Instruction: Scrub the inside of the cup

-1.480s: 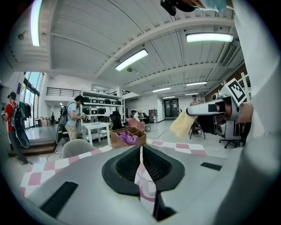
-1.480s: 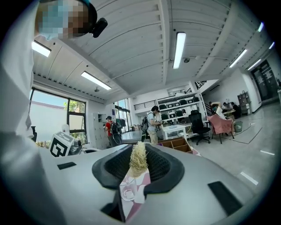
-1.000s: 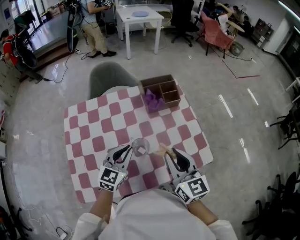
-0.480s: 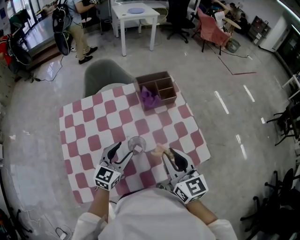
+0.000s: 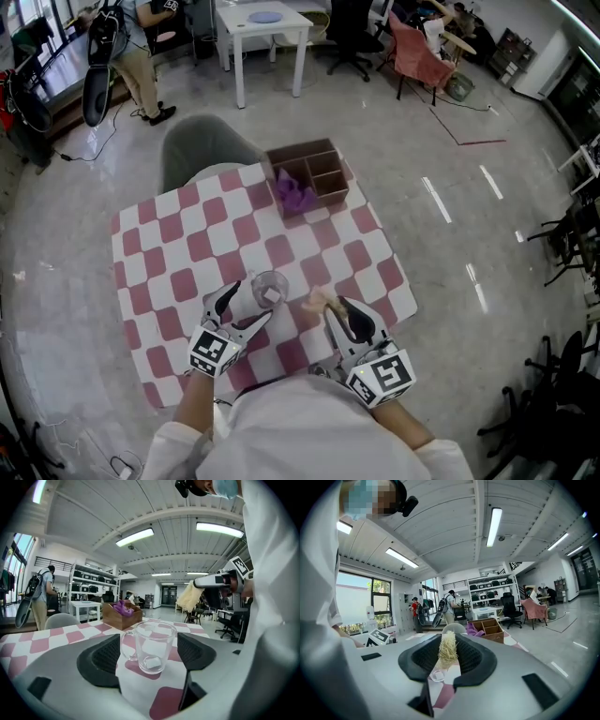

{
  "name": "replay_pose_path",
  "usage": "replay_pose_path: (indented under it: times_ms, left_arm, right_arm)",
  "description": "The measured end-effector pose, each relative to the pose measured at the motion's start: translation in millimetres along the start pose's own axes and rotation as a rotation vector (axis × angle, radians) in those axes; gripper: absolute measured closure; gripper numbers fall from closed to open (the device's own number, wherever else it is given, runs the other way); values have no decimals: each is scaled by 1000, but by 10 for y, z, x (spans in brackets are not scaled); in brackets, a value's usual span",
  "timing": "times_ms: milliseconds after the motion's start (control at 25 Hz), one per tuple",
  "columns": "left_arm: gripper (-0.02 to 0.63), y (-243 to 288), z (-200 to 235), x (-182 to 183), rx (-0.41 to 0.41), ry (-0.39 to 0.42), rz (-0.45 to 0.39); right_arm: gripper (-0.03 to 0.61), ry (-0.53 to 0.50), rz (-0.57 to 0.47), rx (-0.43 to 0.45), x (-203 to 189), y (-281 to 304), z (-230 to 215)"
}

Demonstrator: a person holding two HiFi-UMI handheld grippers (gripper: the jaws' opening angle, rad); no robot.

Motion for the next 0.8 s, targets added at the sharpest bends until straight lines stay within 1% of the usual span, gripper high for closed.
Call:
replay_pose_path:
  times_ms: [240, 360, 640, 800]
  left_arm:
    - [250, 197, -128, -100, -61, 41, 25]
    - [250, 289, -158, -145, -73, 42, 35]
    - [250, 448, -145, -188, -47, 9, 31]
    - [250, 528, -122, -200, -33, 7, 29]
  right_arm:
    - [474, -4, 3, -7, -12, -19, 4]
    - [474, -4, 7, -13, -13, -27, 6]
    - [474, -8, 17, -36, -19, -80, -29]
    - [474, -12, 22, -48, -26, -95, -63]
Point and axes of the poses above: the fingertips, and each gripper's own axes: y forward along the fingers, z to its left, x out of its top, the point moved 2 cm from there along -y, backward along the fingers, and after that the axes turned 12 degrees about y, right-handed, at the moved point
